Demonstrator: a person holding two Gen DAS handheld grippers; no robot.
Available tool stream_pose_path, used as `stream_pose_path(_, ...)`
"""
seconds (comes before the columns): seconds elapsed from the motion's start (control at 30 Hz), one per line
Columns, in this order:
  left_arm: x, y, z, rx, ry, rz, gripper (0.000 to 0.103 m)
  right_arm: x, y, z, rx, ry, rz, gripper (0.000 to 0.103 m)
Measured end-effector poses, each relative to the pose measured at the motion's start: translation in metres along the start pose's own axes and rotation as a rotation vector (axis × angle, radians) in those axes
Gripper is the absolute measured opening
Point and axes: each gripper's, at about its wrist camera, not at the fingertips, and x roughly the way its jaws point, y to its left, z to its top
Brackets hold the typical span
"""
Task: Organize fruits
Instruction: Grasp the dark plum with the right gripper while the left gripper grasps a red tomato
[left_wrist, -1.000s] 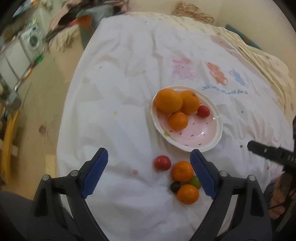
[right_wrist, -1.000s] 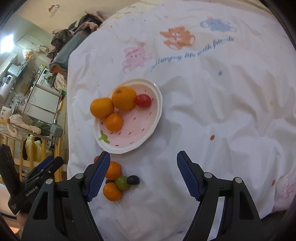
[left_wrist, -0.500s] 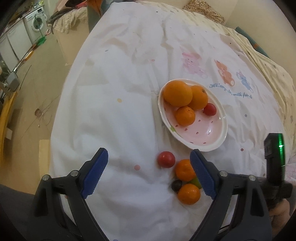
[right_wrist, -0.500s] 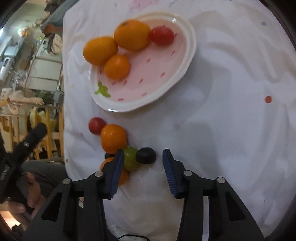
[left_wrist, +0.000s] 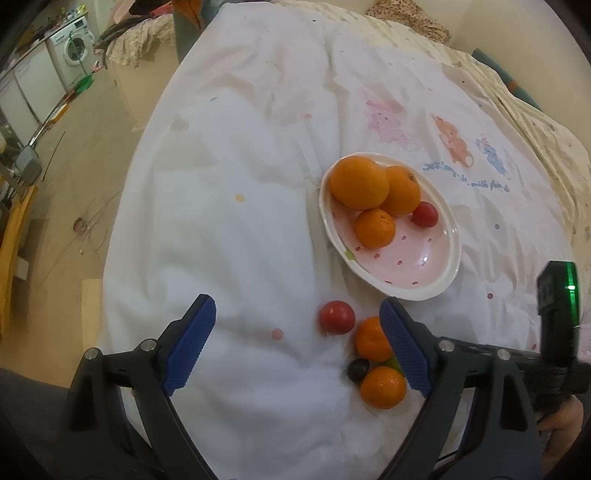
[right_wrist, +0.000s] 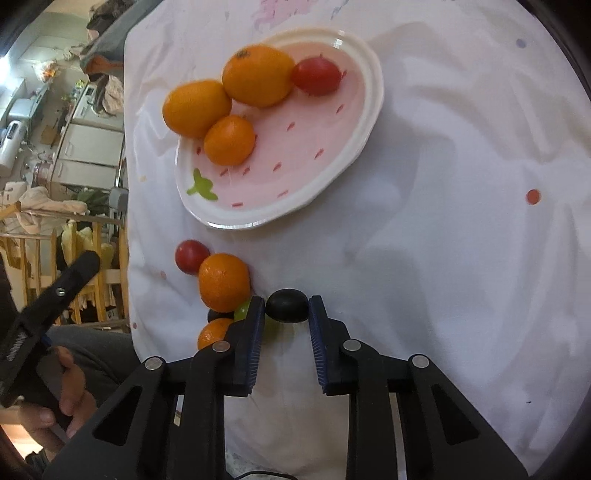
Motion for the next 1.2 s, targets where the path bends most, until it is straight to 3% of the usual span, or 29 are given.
stream_pose_path(0.27, 0.019, 0.016, -0.002, -0.065, 0.054, 0.040, 0.088, -0.045, -0.008, 0.002, 0.017, -0.142, 0.062, 0.025)
stream_pose_path(0.3, 0.022, 0.016, -0.002, -0.068, 0.063, 0.042, 0.085, -0.048, -0.010, 0.002, 0.023, -0.151, 0.070, 0.025)
stream_pose_path(0.4, 0.036, 0.008, -0.005, -0.045, 0.102, 0.044, 0.061, -0.057, -0.018, 0.002, 0.043, -0.171, 0.078, 0.025)
stream_pose_path(0.57, 0.058, -0.010, -0.006, -0.033, 0.173, -0.018, 0.058, -0.065, -0.027, 0.001, 0.059, -0.190, 0.073, 0.025)
stream_pose_path(0.67, 0.070, -0.018, -0.006, -0.019, 0.209, -0.013, 0.057, -0.070, -0.031, -0.001, 0.064, -0.201, 0.070, 0.025)
stream_pose_path(0.93, 0.085, -0.027, -0.009, -0.037, 0.258, -0.070, 0.037, -0.070, -0.031, -0.001, 0.062, -0.209, 0.058, 0.025)
stream_pose_path(1.0, 0.086, -0.028, -0.010, -0.023, 0.254, -0.065, 0.037, -0.069, -0.029, 0.000, 0.055, -0.210, 0.051, 0.025)
stream_pose_path(1.03, 0.085, -0.028, -0.010, -0.024, 0.254, -0.071, 0.027, -0.068, -0.028, 0.001, 0.052, -0.210, 0.047, 0.025)
stream_pose_path(1.07, 0.085, -0.026, -0.009, -0.034, 0.259, -0.089, 0.025, -0.067, -0.028, 0.001, 0.051, -0.208, 0.043, 0.025)
stream_pose_path(1.2, 0.080, -0.025, -0.009, -0.007, 0.234, -0.068, 0.025, -0.068, -0.026, 0.000, 0.049, -0.213, 0.038, 0.025)
